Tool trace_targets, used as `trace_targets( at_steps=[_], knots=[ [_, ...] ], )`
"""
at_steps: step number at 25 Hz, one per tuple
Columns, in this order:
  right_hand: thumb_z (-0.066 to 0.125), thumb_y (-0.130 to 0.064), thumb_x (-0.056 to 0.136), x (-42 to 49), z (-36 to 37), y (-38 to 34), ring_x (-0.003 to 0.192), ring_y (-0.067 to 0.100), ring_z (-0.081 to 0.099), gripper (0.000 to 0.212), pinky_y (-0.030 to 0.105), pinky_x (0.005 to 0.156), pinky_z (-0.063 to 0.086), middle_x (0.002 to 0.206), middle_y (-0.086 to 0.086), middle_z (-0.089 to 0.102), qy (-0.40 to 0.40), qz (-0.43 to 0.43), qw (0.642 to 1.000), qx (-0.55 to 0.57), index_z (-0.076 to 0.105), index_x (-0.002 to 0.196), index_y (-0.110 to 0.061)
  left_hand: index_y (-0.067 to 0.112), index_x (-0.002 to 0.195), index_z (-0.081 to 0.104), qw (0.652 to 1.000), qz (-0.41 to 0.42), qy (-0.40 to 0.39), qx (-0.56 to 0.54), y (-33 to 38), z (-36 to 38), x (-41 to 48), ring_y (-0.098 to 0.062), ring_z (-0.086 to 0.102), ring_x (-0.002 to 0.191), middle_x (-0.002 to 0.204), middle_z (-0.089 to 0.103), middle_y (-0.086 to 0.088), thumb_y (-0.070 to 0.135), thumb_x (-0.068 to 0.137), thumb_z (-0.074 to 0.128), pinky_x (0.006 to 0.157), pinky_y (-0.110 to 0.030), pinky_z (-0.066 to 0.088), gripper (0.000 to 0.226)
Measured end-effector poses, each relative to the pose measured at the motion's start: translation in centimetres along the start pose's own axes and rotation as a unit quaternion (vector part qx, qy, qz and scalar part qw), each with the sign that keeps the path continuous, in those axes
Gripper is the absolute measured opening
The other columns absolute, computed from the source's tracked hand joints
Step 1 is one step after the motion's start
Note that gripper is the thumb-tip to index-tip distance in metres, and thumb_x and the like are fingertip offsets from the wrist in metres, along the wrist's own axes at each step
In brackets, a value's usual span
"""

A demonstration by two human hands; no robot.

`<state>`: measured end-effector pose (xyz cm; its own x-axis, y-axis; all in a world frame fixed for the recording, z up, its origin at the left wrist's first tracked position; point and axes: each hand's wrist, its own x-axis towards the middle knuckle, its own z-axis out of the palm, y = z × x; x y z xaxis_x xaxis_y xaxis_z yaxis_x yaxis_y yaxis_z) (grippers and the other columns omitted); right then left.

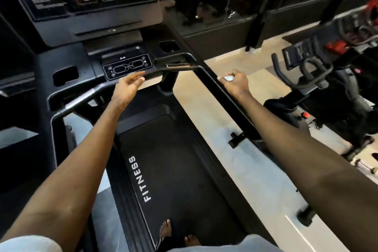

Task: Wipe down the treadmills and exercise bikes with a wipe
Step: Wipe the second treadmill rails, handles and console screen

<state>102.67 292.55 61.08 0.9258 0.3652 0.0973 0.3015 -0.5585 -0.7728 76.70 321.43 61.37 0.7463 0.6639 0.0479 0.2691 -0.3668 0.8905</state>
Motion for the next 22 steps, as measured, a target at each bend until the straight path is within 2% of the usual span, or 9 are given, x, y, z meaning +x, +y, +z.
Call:
trace_targets(
  at_steps=[2, 4, 6, 9, 12, 14, 16, 19, 22],
  knots=[
    [0.075, -0.042, 0.081, 1.2, -1.6, 0.9, 0.097, 0.018, 0.060, 0.029, 0.017, 0.088, 0.039, 0.119, 0.008, 0.061, 0.025, 0.021, 0.999, 0.001, 0.062, 0.096, -0.020, 0.051, 0.107, 0.069, 0.999, 0.021, -0.024, 0.006, 1.4, 1.4, 3.2, -0.008, 0.065, 0.109, 0.104, 0.072, 0.014, 0.036, 0.095, 0.064, 0.106, -0.030, 0.046, 0.020],
    [0.075, -0.042, 0.082, 1.9, -2.9, 1.9, 0.100, 0.021, 0.062, 0.030, 0.019, 0.087, 0.041, 0.119, 0.010, 0.061, 0.052, 0.045, 0.998, 0.000, 0.062, 0.097, -0.019, 0.050, 0.109, 0.069, 0.998, 0.038, -0.049, 0.006, 2.5, 2.9, 6.2, -0.011, 0.065, 0.109, 0.107, 0.072, 0.006, 0.034, 0.095, 0.064, 0.107, -0.031, 0.045, 0.022],
    [0.075, -0.042, 0.083, 2.2, -3.9, 3.2, 0.099, 0.022, 0.062, 0.034, 0.018, 0.081, 0.040, 0.120, 0.011, 0.062, 0.082, 0.081, 0.993, -0.003, 0.065, 0.101, -0.015, 0.045, 0.115, 0.070, 0.994, 0.056, -0.089, 0.002, 3.7, 4.7, 9.2, -0.011, 0.065, 0.108, 0.116, 0.072, -0.002, 0.037, 0.092, 0.065, 0.108, -0.035, 0.046, 0.025],
    [0.074, -0.037, 0.086, 1.9, -5.1, 5.0, 0.099, 0.016, 0.061, 0.035, 0.015, 0.076, 0.037, 0.116, 0.006, 0.065, 0.119, 0.115, 0.986, 0.002, 0.067, 0.107, -0.010, 0.046, 0.120, 0.068, 0.986, 0.076, -0.148, 0.014, 5.0, 8.1, 13.1, -0.010, 0.065, 0.113, 0.119, 0.071, 0.001, 0.046, 0.086, 0.065, 0.109, -0.038, 0.046, 0.034],
    [0.075, -0.033, 0.087, 1.3, -5.6, 7.0, 0.098, 0.013, 0.059, 0.033, 0.017, 0.080, 0.037, 0.107, 0.004, 0.067, 0.160, 0.151, 0.975, 0.009, 0.069, 0.106, -0.006, 0.035, 0.124, 0.069, 0.975, 0.085, -0.207, 0.013, 6.2, 12.2, 16.0, -0.012, 0.066, 0.110, 0.123, 0.069, -0.005, 0.034, 0.093, 0.067, 0.106, -0.033, 0.048, 0.031],
    [0.076, -0.033, 0.085, 1.2, -5.9, 9.0, 0.102, 0.018, 0.062, 0.030, 0.020, 0.084, 0.041, 0.110, 0.007, 0.068, 0.190, 0.173, 0.966, 0.005, 0.069, 0.102, -0.009, 0.024, 0.130, 0.066, 0.963, 0.097, -0.250, 0.028, 6.6, 15.3, 17.5, -0.018, 0.065, 0.113, 0.125, 0.068, -0.011, 0.025, 0.097, 0.065, 0.107, -0.034, 0.047, 0.033],
    [0.077, -0.034, 0.084, 1.5, -6.0, 11.1, 0.104, 0.019, 0.063, 0.023, 0.023, 0.090, 0.044, 0.113, 0.009, 0.067, 0.208, 0.202, 0.957, 0.000, 0.067, 0.096, -0.017, 0.021, 0.132, 0.065, 0.951, 0.112, -0.285, 0.041, 7.4, 18.3, 18.7, -0.018, 0.063, 0.118, 0.123, 0.068, -0.008, 0.021, 0.099, 0.063, 0.109, -0.031, 0.044, 0.034],
    [0.076, -0.031, 0.083, 1.2, -5.7, 13.6, 0.107, 0.022, 0.060, 0.019, 0.027, 0.097, 0.043, 0.113, 0.010, 0.065, 0.218, 0.234, 0.948, -0.007, 0.064, 0.094, -0.020, 0.028, 0.131, 0.066, 0.938, 0.125, -0.319, 0.058, 7.6, 21.7, 20.0, -0.010, 0.063, 0.114, 0.116, 0.069, 0.002, 0.027, 0.097, 0.064, 0.108, -0.027, 0.043, 0.034],
    [0.074, -0.026, 0.084, 0.3, -4.9, 15.1, 0.105, 0.024, 0.061, 0.019, 0.025, 0.093, 0.044, 0.114, 0.011, 0.065, 0.218, 0.272, 0.937, -0.015, 0.068, 0.099, -0.015, 0.036, 0.127, 0.067, 0.923, 0.129, -0.357, 0.068, 7.3, 24.7, 21.3, -0.012, 0.064, 0.113, 0.117, 0.069, 0.001, 0.033, 0.094, 0.066, 0.110, -0.031, 0.044, 0.034]
  ],
)
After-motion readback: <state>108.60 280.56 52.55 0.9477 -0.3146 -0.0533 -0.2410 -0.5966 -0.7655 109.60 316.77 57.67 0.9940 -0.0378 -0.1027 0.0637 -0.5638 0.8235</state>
